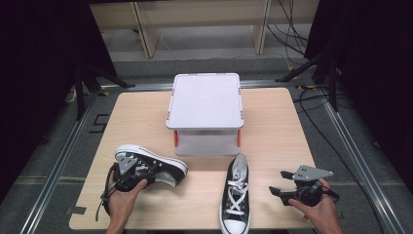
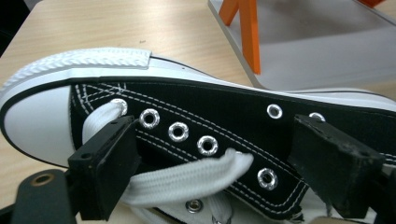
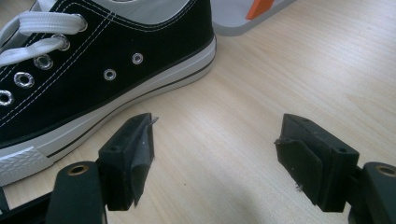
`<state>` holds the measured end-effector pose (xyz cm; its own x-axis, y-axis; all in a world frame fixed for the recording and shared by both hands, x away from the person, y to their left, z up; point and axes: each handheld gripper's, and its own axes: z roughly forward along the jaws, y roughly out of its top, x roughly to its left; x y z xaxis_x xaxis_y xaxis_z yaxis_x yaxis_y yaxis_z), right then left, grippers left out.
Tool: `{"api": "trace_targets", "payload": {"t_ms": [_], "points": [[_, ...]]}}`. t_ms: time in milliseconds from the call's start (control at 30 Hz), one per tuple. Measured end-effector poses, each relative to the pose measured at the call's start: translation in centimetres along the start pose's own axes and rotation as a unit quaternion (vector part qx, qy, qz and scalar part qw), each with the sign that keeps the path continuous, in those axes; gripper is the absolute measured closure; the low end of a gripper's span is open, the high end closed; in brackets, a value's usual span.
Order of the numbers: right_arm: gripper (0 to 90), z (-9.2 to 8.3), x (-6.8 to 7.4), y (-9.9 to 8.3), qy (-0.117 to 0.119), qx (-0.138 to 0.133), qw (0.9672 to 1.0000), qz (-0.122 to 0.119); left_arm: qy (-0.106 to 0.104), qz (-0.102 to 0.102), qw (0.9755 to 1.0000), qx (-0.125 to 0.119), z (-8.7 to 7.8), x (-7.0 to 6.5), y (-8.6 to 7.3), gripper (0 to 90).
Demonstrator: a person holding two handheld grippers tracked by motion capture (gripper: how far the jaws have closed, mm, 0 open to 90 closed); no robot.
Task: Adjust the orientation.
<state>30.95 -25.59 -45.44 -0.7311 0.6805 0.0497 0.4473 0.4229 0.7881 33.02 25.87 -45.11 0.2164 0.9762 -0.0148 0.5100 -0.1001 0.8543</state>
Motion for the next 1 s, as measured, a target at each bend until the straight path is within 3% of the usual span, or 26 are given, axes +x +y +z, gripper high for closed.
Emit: {"api": "trace_targets", "payload": {"t_ms": [33, 100, 133, 333, 400, 433, 500, 533, 667, 767, 833, 900, 1000], "points": [[27.6, 0.0, -0.2, 0.0, -0.004, -0.003, 0.9999, -0.009, 0.001, -0.005, 1.0, -0.002, 0.3, 0.0, 0.2, 15.5], [27.7, 0.0, -0.1, -0.1, 0.008, 0.002, 0.9999, 0.006, 0.001, -0.009, 1.0, -0.002, 0.8, 0.0, 0.5, 16.1], [27.7, 0.0, -0.3, -0.1, 0.001, -0.003, 1.0, -0.003, 0.001, -0.009, 1.0, -0.002, 0.8, 0.0, 0.5, 16.2], [27.8, 0.0, -0.4, -0.2, 0.01, -0.007, 0.9999, 0.006, 0.015, -0.007, 0.9998, -0.013, 1.8, -0.5, 1.2, 16.4], [27.8, 0.0, -0.4, -0.2, 0.01, -0.008, 0.9999, 0.004, 0.025, 0.002, 0.9995, -0.017, 1.7, -0.8, 1.3, 16.6], [27.7, 0.0, -0.4, -0.2, 0.01, -0.008, 0.9999, 0.003, 0.049, 0.045, 0.9975, -0.024, 1.6, -1.2, 1.5, 17.1], [27.8, 0.0, -0.5, -0.2, 0.006, -0.007, 1.0, -0.002, 0.049, 0.039, 0.9978, -0.021, 2.2, -1.3, 1.6, 17.6], [27.7, 0.0, -0.4, -0.2, 0.007, -0.005, 1.0, -0.001, 0.047, 0.034, 0.9983, -0.005, 2.4, -1.2, 1.6, 16.9], [27.9, 0.0, -0.5, -0.2, 0.01, -0.008, 0.9999, -0.002, 0.048, 0.039, 0.998, 0.013, 2.7, -1.2, 1.6, 18.1], [27.9, 0.1, -0.5, -0.3, 0.004, 0.0, 1.0, -0.002, 0.044, 0.014, 0.9989, 0.003, 2.7, -1.2, 1.8, 18.6], [27.9, 0.1, -0.4, -0.3, 0.012, 0.005, 0.9999, 0.006, 0.043, 0.016, 0.9989, 0.001, 2.6, -1.4, 1.9, 18.1], [27.9, 0.1, -0.4, -0.3, 0.009, 0.002, 1.0, -0.002, 0.04, 0.019, 0.999, 0.011, 2.8, -1.8, 2.0, 16.8], [27.9, 0.2, -0.3, -0.3, 0.01, 0.006, 0.9999, 0.006, 0.037, 0.016, 0.9989, 0.021, 3.7, -2.2, 2.0, 15.1]]}}
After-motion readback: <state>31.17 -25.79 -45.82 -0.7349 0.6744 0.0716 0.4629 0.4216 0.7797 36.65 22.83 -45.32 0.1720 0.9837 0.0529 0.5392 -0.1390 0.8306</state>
